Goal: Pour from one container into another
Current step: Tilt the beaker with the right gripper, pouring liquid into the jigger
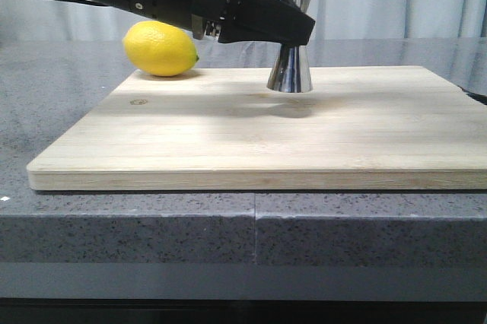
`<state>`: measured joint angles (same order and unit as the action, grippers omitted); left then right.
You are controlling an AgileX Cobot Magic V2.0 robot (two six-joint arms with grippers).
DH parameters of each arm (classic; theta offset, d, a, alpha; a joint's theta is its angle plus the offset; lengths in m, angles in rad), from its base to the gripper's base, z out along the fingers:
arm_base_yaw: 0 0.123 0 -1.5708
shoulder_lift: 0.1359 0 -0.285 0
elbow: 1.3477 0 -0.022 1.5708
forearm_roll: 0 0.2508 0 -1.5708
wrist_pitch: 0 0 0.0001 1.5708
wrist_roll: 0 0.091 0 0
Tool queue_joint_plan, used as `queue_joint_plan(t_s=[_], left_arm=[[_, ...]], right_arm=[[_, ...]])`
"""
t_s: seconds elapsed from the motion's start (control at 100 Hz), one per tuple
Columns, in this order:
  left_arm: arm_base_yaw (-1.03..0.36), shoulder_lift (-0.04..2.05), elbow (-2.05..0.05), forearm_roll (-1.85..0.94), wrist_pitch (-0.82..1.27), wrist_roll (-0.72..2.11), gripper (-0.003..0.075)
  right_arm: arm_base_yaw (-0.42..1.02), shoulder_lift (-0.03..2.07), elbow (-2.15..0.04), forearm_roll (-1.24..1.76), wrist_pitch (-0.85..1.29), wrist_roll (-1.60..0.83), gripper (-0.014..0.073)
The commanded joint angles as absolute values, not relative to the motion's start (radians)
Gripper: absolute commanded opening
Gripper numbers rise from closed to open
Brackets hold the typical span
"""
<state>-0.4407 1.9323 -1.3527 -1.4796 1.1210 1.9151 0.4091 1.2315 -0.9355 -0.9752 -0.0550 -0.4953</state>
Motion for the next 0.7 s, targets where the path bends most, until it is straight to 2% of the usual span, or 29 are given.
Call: queue_joint_plan(t_s=[0.0, 0.69], left_arm=[[-0.443, 1.869, -1.384, -1.563, 1.179, 1.917, -0.0021], [-0.443, 1.869, -1.384, -1.563, 1.184, 1.917, -0.0021]], right_arm=[[0.401, 1.201, -0.973, -0.988, -0.098, -0.499, 0.0204], [0.401, 1.201, -0.973, -1.024, -0.098, -0.499, 0.0204]])
